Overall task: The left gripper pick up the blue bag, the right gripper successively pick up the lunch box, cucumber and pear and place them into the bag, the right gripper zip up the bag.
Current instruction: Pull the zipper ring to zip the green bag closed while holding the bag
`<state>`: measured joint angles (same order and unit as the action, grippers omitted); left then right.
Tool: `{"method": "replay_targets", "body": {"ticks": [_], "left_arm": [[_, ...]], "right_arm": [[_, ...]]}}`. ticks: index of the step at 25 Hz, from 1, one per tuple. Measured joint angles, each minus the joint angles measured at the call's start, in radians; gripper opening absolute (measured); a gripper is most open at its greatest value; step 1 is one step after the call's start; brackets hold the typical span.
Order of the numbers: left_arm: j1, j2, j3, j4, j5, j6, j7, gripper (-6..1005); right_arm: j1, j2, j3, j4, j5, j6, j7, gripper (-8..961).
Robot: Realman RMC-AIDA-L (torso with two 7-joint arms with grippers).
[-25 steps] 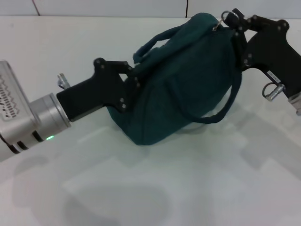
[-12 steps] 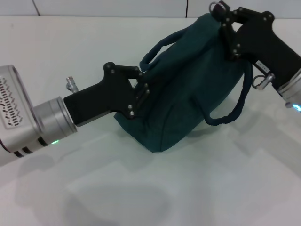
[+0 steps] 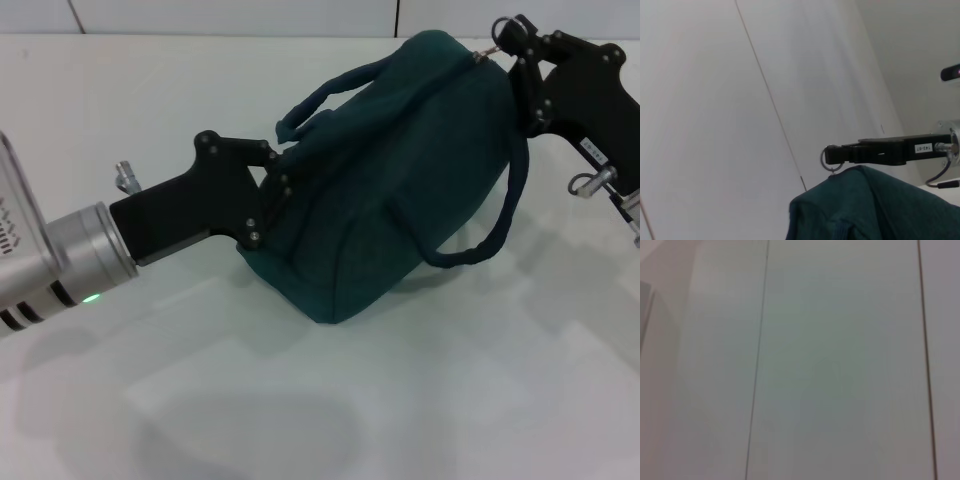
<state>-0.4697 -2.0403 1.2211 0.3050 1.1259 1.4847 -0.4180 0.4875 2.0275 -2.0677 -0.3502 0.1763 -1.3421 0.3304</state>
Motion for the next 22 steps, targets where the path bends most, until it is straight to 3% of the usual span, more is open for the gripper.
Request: {"method": "replay_targets", "body": {"ticks": [6, 22], "left_arm": [[0.009, 0.012, -0.002, 0.0, -0.003, -0.001, -0.008, 45], [0.004, 0.008, -0.035, 0.009, 0.012, -0.017, -0.034, 44]], "right_arm": [[-0.007, -0.001, 0.014, 0.01, 0.001, 0.0, 0.004, 14], [-0.003, -0.005, 0.023, 0.029, -0.016, 0.0, 0.065, 15]]}}
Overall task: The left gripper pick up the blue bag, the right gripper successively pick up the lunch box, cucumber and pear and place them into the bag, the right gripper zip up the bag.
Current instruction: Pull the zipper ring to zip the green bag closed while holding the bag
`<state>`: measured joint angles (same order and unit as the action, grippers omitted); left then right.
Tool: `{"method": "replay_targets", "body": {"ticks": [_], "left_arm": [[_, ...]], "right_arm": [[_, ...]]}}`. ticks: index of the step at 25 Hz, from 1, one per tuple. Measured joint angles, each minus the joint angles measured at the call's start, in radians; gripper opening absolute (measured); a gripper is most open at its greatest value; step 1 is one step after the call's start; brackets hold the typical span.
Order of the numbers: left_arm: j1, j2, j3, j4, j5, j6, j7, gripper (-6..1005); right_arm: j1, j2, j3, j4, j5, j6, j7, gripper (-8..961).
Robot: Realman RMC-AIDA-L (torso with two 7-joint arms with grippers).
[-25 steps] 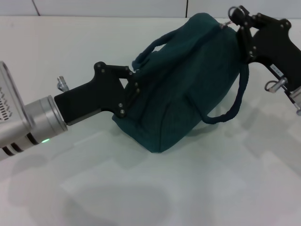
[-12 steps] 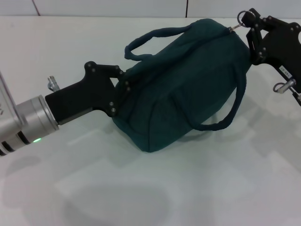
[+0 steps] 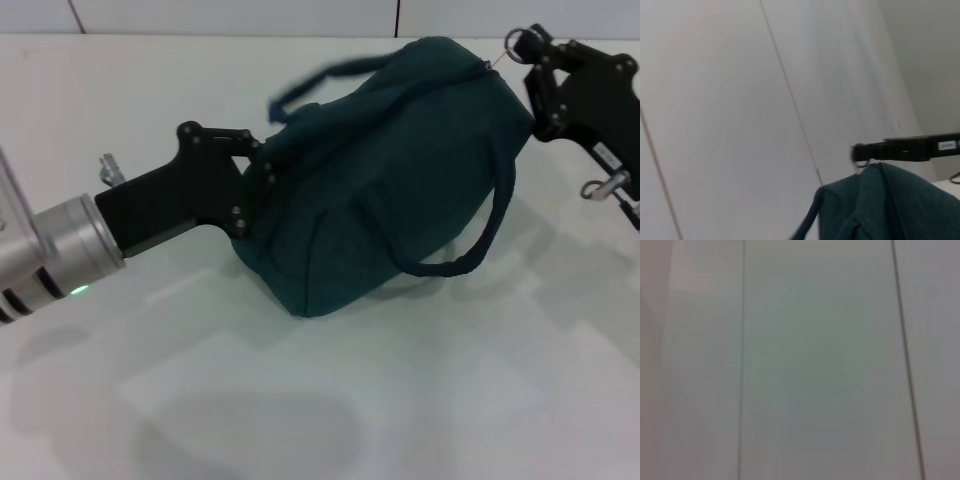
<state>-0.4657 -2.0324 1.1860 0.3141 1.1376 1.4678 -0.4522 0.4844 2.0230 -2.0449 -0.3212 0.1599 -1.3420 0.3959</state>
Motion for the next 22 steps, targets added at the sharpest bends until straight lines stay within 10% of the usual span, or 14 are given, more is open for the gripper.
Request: {"method": "replay_targets", "body": {"ticks": [22], "left_arm": [[-0.02, 0.004, -0.03, -0.003, 0.059, -0.007, 0.004, 45]], "right_arm": [[0.02, 0.005, -0.005, -0.032, 0.127, 0.052, 0.027, 15]]}}
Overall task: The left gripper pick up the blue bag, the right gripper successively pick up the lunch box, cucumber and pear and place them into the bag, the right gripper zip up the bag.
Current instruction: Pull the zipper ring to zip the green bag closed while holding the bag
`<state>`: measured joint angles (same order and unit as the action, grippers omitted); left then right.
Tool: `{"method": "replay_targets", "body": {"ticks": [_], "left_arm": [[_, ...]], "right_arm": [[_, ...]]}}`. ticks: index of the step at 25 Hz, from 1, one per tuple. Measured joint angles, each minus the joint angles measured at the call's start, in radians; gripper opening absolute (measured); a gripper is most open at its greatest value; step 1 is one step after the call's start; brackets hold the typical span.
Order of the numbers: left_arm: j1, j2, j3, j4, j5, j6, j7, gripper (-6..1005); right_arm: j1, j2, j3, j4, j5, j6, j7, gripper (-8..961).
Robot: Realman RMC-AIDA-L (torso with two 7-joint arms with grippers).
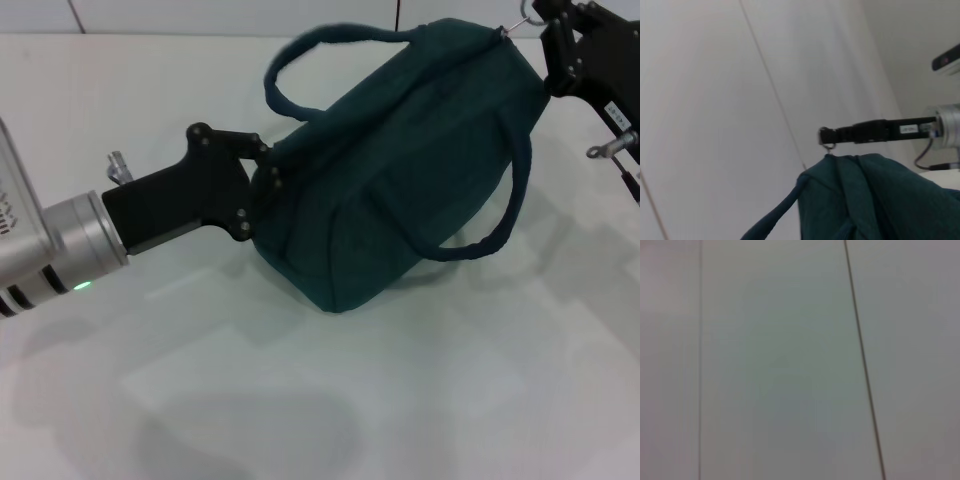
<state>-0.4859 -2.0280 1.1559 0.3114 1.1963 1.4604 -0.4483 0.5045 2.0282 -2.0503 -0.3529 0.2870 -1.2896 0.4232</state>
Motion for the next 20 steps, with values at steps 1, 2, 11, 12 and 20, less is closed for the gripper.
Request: {"method": "replay_targets", "body": {"ticks": [1, 2, 11, 12, 20], "left_arm": [[0.002, 0.001, -0.006, 0.001, 0.002, 0.0, 0.0, 45], [0.005, 0.002, -0.01, 0.002, 0.003, 0.0, 0.0, 45], [0.022, 0.014, -0.018, 0.009, -0.003, 0.0, -0.002, 44], [0.022, 0.014, -0.018, 0.009, -0.003, 0.0, -0.002, 44], [0.024, 0.015, -0.043, 0.009, 0.001, 0.0, -0.004, 44]], "right_arm": [[-0.004, 0.0, 0.0, 0.0, 0.003, 0.008, 0.0, 15], [-0.007, 0.0, 0.0, 0.0, 0.005, 0.013, 0.0, 15], [-0.017, -0.001, -0.012, 0.001, 0.017, 0.046, 0.004, 16], [-0.017, -0.001, -0.016, 0.0, 0.017, 0.047, 0.005, 16], [-0.024, 0.0, -0.016, 0.016, 0.019, 0.052, 0.017, 16]]}}
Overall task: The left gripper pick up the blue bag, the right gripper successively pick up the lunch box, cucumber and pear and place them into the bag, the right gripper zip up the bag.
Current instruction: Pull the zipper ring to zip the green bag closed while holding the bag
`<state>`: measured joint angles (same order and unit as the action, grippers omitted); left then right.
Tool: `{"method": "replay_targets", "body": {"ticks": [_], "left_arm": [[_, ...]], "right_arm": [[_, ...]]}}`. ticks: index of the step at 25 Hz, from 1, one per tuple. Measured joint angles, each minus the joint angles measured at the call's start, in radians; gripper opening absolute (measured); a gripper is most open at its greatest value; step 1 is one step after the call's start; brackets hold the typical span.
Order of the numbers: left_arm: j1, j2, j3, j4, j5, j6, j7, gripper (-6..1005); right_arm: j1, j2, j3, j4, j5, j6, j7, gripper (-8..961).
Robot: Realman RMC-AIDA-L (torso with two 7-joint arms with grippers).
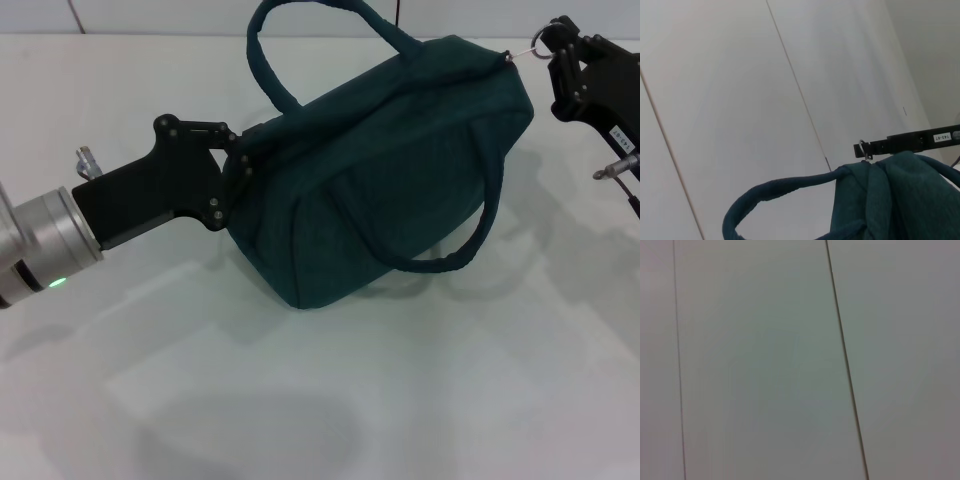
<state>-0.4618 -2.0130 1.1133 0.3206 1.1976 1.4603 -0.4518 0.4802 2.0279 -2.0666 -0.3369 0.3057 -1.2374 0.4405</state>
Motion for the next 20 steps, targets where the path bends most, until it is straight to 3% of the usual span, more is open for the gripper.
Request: {"method": "replay_targets", "body": {"ticks": [10, 20], "left_arm": [[-0.007, -0.004, 0.001, 0.0, 0.003, 0.0, 0.005, 44], [-0.009, -0.008, -0.001, 0.0, 0.003, -0.015, 0.007, 45]], "right_arm": [[0.011, -0.006, -0.006, 0.001, -0.03, 0.005, 0.0, 62], [0.004, -0.011, 0.0, 0.001, -0.067, -0.014, 0.028, 263]]}}
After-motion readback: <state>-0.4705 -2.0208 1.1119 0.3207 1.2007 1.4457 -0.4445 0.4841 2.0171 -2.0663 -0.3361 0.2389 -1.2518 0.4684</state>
